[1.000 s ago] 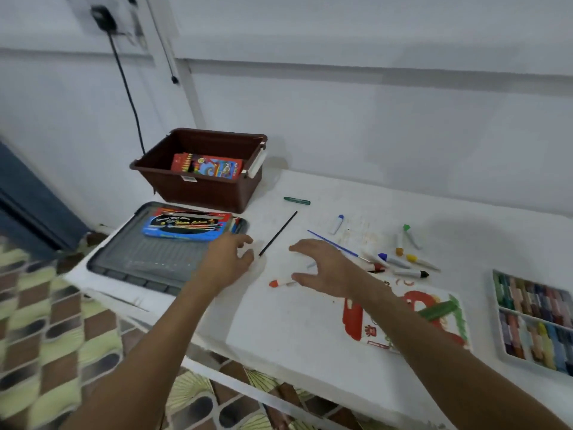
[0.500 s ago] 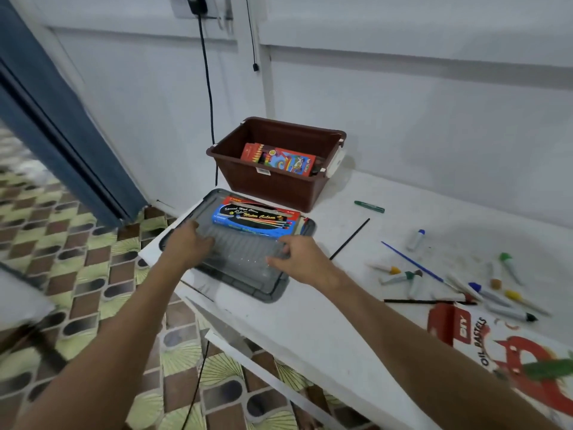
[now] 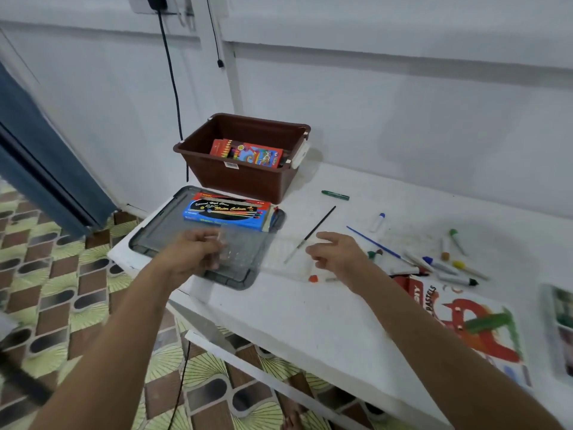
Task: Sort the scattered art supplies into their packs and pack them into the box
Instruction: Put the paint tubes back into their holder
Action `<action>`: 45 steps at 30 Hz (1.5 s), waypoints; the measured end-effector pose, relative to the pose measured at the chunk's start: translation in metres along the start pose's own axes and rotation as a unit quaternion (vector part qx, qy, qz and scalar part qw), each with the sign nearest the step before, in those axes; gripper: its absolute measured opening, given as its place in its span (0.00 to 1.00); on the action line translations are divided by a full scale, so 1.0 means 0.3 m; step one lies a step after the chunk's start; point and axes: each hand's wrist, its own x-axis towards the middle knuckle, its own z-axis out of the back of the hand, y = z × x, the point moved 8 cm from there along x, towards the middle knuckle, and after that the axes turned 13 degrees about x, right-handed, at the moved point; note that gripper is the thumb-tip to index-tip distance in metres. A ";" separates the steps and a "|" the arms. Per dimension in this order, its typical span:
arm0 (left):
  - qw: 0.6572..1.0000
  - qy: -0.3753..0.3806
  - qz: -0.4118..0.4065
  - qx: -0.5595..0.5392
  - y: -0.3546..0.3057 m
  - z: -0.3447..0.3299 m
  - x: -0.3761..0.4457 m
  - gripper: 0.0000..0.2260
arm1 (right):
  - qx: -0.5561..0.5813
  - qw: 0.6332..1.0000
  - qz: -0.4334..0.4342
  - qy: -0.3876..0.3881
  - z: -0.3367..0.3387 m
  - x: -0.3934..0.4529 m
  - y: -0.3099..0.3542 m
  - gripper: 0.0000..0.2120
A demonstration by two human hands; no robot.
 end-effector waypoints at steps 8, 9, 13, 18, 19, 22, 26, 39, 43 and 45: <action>0.991 0.084 -0.082 -0.059 -0.136 -0.251 -0.099 0.10 | 0.137 0.988 -0.070 -0.031 0.236 -0.194 0.025 0.13; 0.990 0.085 -0.105 -0.049 -0.151 -0.263 -0.120 0.10 | 0.149 0.985 -0.078 -0.031 0.254 -0.215 0.029 0.17; 0.971 0.073 -0.218 0.065 -0.169 -0.291 -0.190 0.12 | 0.188 0.979 -0.072 -0.018 0.303 -0.272 0.048 0.24; 0.923 -0.011 -0.308 0.230 -0.124 -0.302 -0.226 0.26 | 0.091 0.995 0.038 -0.012 0.321 -0.357 0.038 0.07; 0.923 -0.001 -0.306 0.236 -0.101 -0.310 -0.221 0.25 | 0.050 0.997 0.057 -0.022 0.325 -0.372 0.020 0.09; 0.925 0.050 -0.270 0.262 -0.024 -0.329 -0.196 0.27 | -0.077 0.989 0.103 -0.078 0.323 -0.427 -0.030 0.09; 0.915 0.138 -0.221 0.310 0.049 -0.332 -0.157 0.25 | -0.220 0.954 0.155 -0.134 0.295 -0.460 -0.083 0.11; 0.847 0.165 -0.289 0.415 0.007 -0.338 -0.105 0.23 | -0.374 0.892 0.164 -0.194 0.227 -0.455 -0.101 0.16; 0.886 0.114 -0.227 0.387 0.017 -0.332 -0.075 0.19 | -0.402 0.875 0.173 -0.207 0.224 -0.448 -0.098 0.18; 0.871 0.097 -0.216 0.430 0.020 -0.351 -0.072 0.21 | -0.395 0.881 0.158 -0.208 0.230 -0.438 -0.103 0.19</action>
